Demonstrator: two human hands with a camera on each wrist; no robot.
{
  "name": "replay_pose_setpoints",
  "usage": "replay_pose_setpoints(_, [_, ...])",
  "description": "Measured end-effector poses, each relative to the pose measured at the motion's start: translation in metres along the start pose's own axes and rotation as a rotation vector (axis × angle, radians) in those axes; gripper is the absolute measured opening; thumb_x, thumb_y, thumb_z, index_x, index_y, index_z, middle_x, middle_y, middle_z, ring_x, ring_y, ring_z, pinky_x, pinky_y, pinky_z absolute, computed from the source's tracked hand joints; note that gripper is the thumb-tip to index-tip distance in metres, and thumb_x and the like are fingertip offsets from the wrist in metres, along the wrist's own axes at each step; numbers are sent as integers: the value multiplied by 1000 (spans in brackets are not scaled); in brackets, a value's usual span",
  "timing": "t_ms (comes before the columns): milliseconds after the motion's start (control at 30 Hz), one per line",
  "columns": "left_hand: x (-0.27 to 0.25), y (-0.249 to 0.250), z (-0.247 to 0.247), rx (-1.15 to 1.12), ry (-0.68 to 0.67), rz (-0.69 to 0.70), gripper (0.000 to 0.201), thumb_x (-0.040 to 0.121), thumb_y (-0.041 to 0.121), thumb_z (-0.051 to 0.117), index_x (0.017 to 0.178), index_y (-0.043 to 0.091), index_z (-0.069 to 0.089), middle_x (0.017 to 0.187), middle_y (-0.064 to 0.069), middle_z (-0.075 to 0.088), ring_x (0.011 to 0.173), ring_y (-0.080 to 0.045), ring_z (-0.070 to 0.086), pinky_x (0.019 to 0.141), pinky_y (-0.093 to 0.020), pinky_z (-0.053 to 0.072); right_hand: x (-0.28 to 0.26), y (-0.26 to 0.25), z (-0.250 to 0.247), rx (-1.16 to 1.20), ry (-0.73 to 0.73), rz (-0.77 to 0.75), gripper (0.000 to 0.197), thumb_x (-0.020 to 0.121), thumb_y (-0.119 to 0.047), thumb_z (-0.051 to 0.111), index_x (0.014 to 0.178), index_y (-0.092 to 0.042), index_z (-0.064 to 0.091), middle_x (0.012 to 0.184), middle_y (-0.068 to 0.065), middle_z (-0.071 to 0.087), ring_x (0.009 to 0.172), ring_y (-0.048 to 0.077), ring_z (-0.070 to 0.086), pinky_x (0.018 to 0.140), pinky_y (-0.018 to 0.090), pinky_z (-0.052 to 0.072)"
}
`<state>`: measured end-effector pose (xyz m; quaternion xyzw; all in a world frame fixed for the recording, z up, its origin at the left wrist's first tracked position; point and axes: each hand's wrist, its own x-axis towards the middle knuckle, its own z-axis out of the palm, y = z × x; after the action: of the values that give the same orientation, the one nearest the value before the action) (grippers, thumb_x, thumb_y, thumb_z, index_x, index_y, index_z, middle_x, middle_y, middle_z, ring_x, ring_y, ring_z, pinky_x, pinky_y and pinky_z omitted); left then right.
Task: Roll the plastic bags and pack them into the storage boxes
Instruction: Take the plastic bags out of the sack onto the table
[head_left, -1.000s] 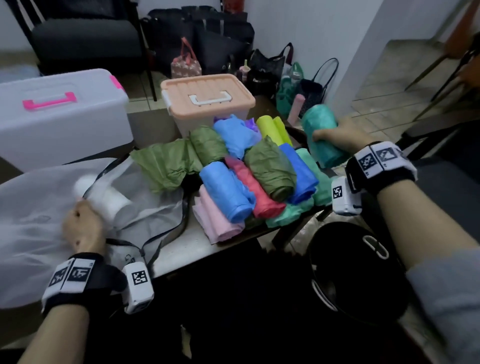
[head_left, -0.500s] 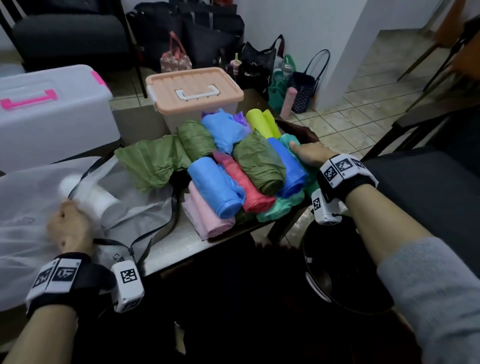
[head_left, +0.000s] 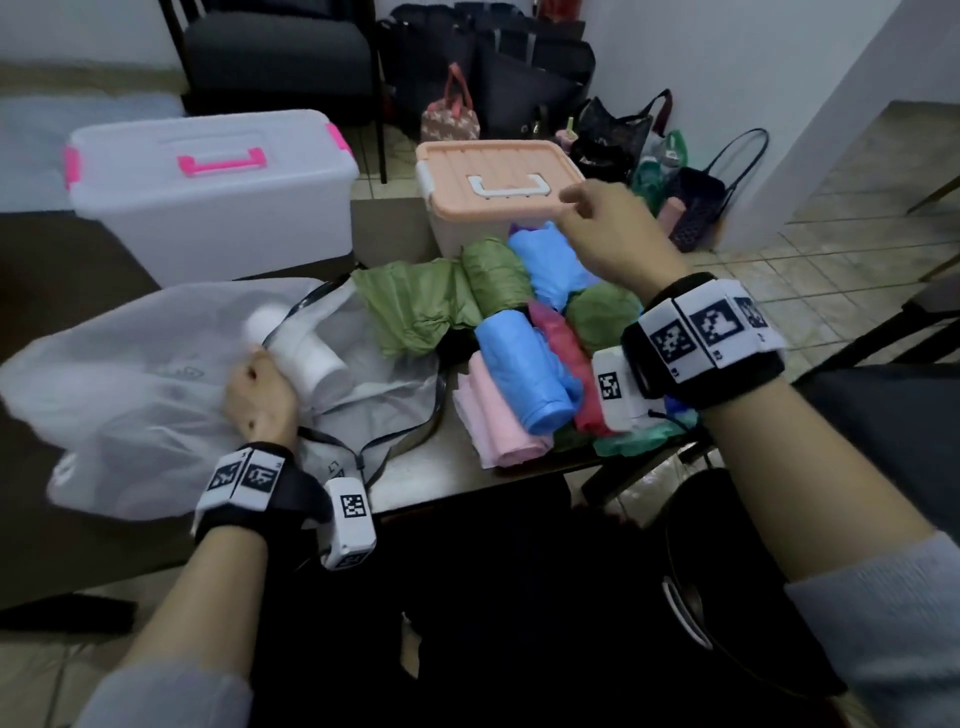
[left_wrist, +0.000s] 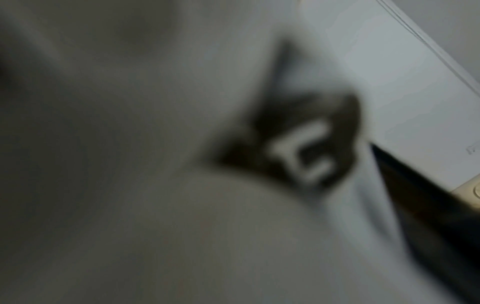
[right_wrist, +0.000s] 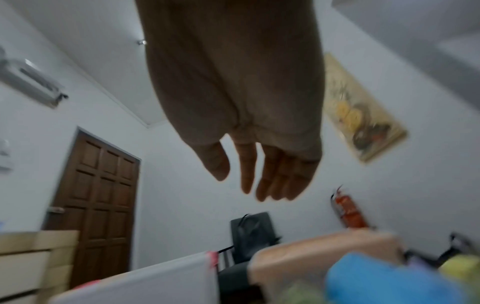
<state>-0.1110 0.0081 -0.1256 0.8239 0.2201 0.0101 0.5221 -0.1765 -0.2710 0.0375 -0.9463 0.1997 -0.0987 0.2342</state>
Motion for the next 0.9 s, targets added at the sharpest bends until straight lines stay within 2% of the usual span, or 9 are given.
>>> replay_pose_setpoints(133, [1,-1,-1,-6,-16,-5,50,101,32,27,119,-6,56,128,-27,53,116,-39,48,99,-41,33,-20,-68,65,362,-308,-109,17,93,-14,51,97,-7,66,82,4,61,69,12,52,70,28,43])
replay_pose_setpoints(233, [-2,0,-4,-19,-37,-12,51,101,32,26,124,-5,53,133,-27,49,121,-39,44,100,-39,30,-33,-99,115,267,-542,-66,23,90,-12,51,81,6,63,70,7,48,63,16,43,60,26,36])
replay_pose_setpoints(333, [-2,2,-5,-18,-59,-14,50,102,31,26,125,-5,51,135,-27,47,123,-38,43,98,-36,29,-41,-119,151,131,-670,-29,37,91,-15,53,58,-12,36,60,-1,36,52,10,32,46,18,28])
replay_pose_setpoints(433, [-2,1,-6,-30,-64,-14,48,101,32,28,123,-4,52,132,-27,49,120,-39,45,98,-38,31,-47,-134,163,73,-765,-9,24,92,-25,54,96,-2,61,92,9,57,76,19,50,62,24,37])
replay_pose_setpoints(500, [-2,-1,-6,-49,-75,5,48,100,33,30,119,-4,53,128,-28,51,117,-38,46,97,-40,32,-49,-140,163,47,-804,-35,33,94,-20,50,118,3,56,116,17,56,101,25,53,74,27,40])
replay_pose_setpoints(633, [0,0,-9,-37,-105,28,46,101,30,29,118,-3,55,128,-27,52,117,-38,46,95,-38,32,-48,-140,164,75,-812,13,12,88,-14,55,77,-11,53,100,10,53,84,17,48,51,15,34])
replay_pose_setpoints(767, [1,1,-6,15,-102,51,50,100,32,27,116,-4,57,126,-28,53,116,-39,47,98,-40,32,-40,-135,150,95,-798,119,9,84,-14,57,88,-8,53,88,6,57,79,19,55,61,23,43])
replay_pose_setpoints(833, [3,-2,-5,39,-101,68,53,101,35,24,113,-4,58,124,-27,55,114,-39,49,98,-41,33,-35,-131,129,28,-798,93,16,86,-22,55,75,-10,53,68,2,53,62,13,50,54,21,40])
replay_pose_setpoints(900, [6,-3,-4,54,-105,87,55,101,37,23,110,-4,60,121,-27,56,112,-39,50,97,-42,35,-24,-121,104,-71,-770,79,18,81,-26,59,72,-12,53,68,6,56,64,18,57,59,26,49])
